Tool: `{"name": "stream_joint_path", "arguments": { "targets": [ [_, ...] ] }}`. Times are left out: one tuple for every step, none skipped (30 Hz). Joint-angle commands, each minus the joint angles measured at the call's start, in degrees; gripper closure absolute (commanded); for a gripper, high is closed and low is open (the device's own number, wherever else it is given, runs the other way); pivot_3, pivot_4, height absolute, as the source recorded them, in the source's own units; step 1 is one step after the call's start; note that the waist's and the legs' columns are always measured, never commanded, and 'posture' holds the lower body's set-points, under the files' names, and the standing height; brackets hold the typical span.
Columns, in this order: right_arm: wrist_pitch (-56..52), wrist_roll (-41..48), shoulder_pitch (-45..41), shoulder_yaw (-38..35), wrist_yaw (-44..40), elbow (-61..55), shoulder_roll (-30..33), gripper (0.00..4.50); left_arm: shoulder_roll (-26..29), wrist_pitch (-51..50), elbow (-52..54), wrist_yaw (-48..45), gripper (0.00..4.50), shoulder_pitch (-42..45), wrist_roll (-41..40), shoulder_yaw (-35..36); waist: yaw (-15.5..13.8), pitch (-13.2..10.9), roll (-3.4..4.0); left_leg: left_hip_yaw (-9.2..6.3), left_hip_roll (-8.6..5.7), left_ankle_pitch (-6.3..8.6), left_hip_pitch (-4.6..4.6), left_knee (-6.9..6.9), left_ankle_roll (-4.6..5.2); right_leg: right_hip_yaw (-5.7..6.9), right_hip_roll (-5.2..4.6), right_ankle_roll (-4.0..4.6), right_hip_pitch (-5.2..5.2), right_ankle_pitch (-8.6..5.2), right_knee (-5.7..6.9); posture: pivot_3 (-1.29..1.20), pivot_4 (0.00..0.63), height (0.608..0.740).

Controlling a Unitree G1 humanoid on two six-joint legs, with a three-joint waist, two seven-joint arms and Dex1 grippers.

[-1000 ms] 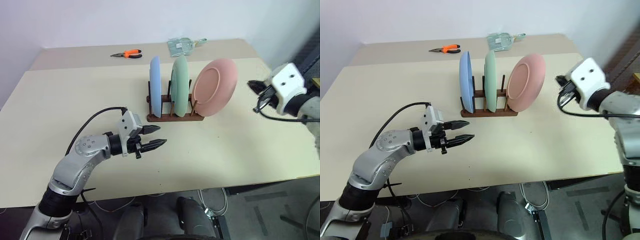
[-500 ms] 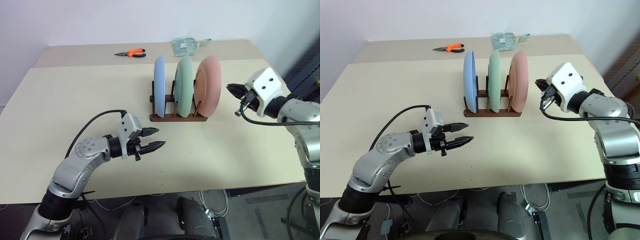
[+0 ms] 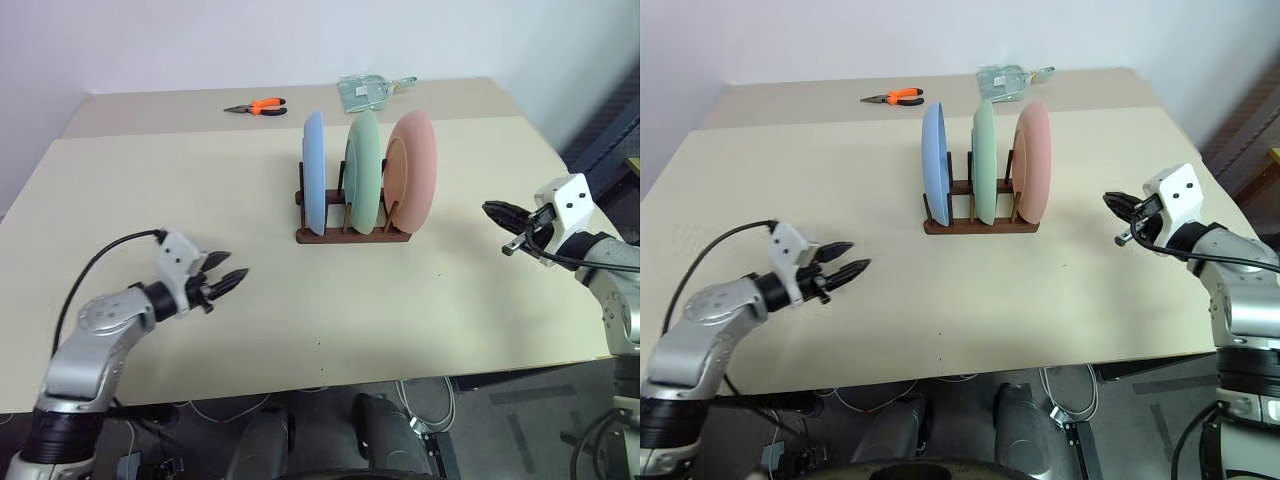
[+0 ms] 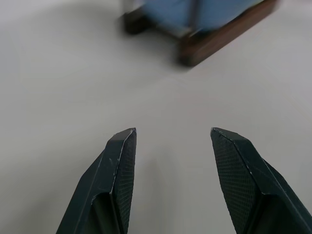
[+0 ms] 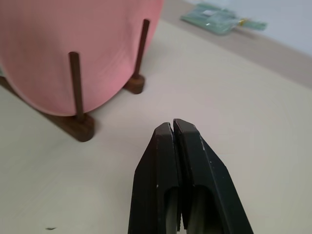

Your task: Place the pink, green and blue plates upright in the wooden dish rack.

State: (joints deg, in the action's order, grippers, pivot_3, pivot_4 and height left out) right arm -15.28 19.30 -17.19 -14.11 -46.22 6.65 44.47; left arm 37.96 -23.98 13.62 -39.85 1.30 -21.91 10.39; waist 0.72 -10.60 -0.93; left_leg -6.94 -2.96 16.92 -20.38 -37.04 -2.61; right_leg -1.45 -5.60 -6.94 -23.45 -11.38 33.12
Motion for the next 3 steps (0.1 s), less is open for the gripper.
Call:
{"name": "stream_joint_path", "arguments": {
  "targets": [
    [2.7,-0.6,-2.2,0.7,-0.4,1.4,-1.2,4.47,0.2,2.6,1.3,0.4,2.03,-1.2,0.4,2.6,-0.1,0.0,0.0,0.0,0.0,0.0,0.01,-0.01,0.0,0.0,0.0,-0.01,0.02,-0.01,0.0,0.0,0.15,0.74],
    [2.9,-0.7,-2.7,1.1,-0.4,1.9,-1.6,4.47,0.2,2.9,1.3,0.5,2.03,-1.7,0.7,2.7,-0.1,0.0,0.0,0.0,-0.01,0.0,0.01,-0.02,0.0,0.0,-0.02,-0.01,0.02,-0.01,0.0,0.0,0.15,0.74],
    [3.2,-0.8,-3.3,1.6,-0.5,2.3,-2.1,4.47,0.0,3.4,1.3,0.5,2.03,-2.2,0.9,2.8,-0.1,0.0,0.0,0.0,-0.01,0.0,0.01,-0.02,0.0,0.0,-0.02,-0.01,0.02,-0.01,0.0,0.0,0.15,0.74]
  ]
}}
